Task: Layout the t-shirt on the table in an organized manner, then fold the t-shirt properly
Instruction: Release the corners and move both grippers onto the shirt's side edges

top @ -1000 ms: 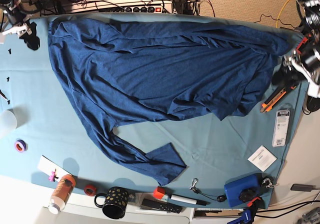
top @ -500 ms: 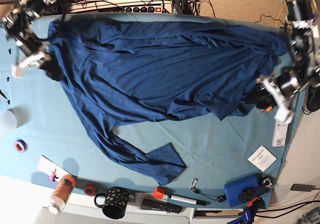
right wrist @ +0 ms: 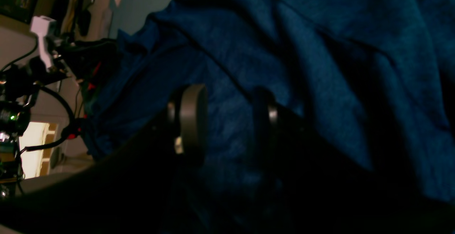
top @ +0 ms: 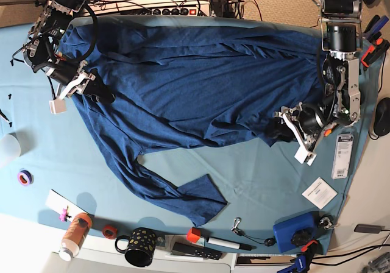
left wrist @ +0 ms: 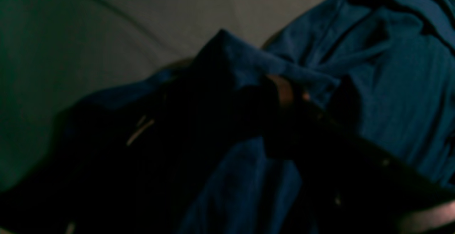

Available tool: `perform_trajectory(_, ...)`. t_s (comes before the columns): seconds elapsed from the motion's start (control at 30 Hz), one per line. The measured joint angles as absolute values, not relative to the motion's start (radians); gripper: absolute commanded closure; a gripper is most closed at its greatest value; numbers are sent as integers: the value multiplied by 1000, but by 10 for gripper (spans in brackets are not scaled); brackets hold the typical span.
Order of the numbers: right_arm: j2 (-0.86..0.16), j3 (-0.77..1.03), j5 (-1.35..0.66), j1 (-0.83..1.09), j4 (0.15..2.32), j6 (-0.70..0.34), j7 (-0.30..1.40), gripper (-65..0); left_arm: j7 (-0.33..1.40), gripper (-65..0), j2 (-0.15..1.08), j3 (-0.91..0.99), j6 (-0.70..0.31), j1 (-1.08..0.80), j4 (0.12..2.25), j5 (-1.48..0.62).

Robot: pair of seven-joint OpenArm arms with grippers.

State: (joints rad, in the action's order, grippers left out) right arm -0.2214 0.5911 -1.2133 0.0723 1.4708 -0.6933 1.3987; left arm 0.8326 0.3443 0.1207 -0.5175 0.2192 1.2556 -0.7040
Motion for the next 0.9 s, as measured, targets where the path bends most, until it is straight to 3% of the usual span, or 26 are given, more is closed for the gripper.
perform_trajectory(0.13,-222,593,-1216,72,1471,-693,1398,-219,828,-270,346,122,-530,261,1176,-725)
perform_trajectory(0.3,-222,593,-1217,72,1471,-693,1398,-219,862,-134,346,123,-584,255,1164,-814)
perform_trajectory(0.4,-222,593,-1210,72,1471,-693,1398,-219,874,-5,346,123,-622,265,1164,-843)
perform_trajectory(0.67,-222,593,-1182,72,1471,-693,1395,-219,875,0,346,129,-627,287,1164,-842)
perform_trajectory(0.9,-222,593,-1110,72,1470,-694,1367,-219,852,0,345,270,-620,313,1164,-819)
